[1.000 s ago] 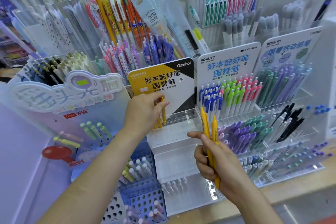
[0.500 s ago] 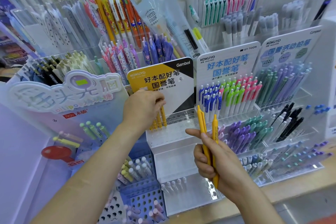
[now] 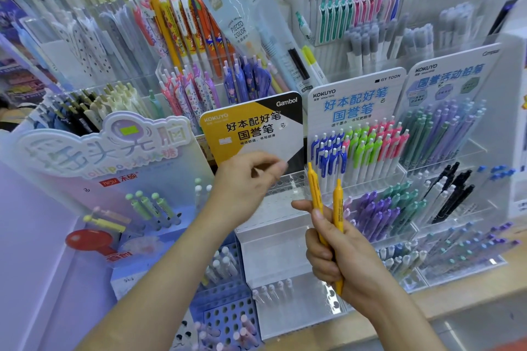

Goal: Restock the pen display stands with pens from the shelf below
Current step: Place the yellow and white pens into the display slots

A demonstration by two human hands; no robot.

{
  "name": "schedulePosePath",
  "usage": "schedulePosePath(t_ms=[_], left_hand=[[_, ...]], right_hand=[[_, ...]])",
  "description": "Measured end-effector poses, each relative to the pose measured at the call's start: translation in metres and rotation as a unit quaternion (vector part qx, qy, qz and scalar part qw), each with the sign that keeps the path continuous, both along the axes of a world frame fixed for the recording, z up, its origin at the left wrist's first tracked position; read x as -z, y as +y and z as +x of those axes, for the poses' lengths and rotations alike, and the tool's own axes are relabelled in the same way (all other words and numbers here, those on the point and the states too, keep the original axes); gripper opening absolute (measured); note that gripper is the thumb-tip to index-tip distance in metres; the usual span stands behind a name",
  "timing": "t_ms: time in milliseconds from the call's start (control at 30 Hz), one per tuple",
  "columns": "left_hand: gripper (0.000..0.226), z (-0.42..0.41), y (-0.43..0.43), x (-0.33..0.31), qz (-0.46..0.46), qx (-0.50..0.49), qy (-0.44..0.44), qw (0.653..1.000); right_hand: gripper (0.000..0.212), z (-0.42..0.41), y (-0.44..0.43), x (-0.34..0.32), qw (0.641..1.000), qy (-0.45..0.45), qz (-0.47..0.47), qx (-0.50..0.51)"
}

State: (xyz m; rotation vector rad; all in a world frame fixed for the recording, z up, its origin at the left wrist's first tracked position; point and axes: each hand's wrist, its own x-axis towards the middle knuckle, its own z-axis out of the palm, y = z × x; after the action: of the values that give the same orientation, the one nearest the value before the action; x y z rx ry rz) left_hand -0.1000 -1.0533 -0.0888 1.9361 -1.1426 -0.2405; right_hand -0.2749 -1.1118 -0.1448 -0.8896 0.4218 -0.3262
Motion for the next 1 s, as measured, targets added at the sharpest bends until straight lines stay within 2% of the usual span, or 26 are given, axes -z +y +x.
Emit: schedulePosePath(t_ms=[67, 133, 300, 400, 467, 533, 733, 900, 1000], left_hand=[[0.014, -0.017, 0.002, -0.007, 0.017, 0.075, 0.184, 0.980], [0.017, -0.025, 0.004, -0.010, 0.021, 0.112, 0.265, 0.957], [0.015, -0.024, 0.009, -0.011, 0.009, 0.116, 0.290, 0.950], [0.014, -0.015, 0.011, -0.018, -0.051, 0.079, 0.278, 0.956], [0.016, -0.001, 0.012, -0.026, -0.100, 0.032, 0.233, 0.967], [0.018, 0.014, 0.011, -0.033, -0.118, -0.011, 0.153, 0.981], [0.021, 0.033, 0.002, -0.018, -0.076, -0.042, -0.061, 0.994], [0.020, 0.037, -0.006, 0.002, -0.027, -0.026, -0.166, 0.985], [0.020, 0.036, -0.008, 0.005, -0.005, -0.026, -0.185, 0.982]], right_hand=[[0.031, 0.001, 0.001, -0.001, 1.000, 0.004, -0.016, -0.005], [0.032, 0.001, 0.001, -0.001, 0.999, 0.011, -0.031, -0.013], [0.029, -0.001, 0.001, 0.000, 0.995, 0.040, -0.087, -0.006], [0.045, -0.001, -0.002, 0.002, 0.991, 0.066, -0.109, 0.045], [0.048, -0.003, -0.007, 0.005, 0.989, 0.074, -0.083, 0.101], [0.034, -0.006, -0.012, 0.005, 0.984, 0.073, -0.078, 0.142], [0.017, -0.008, -0.024, -0.006, 0.952, 0.077, -0.209, 0.210], [0.008, -0.007, -0.038, -0.019, 0.940, 0.034, -0.237, 0.243], [0.008, -0.006, -0.045, -0.027, 0.934, 0.022, -0.251, 0.254]])
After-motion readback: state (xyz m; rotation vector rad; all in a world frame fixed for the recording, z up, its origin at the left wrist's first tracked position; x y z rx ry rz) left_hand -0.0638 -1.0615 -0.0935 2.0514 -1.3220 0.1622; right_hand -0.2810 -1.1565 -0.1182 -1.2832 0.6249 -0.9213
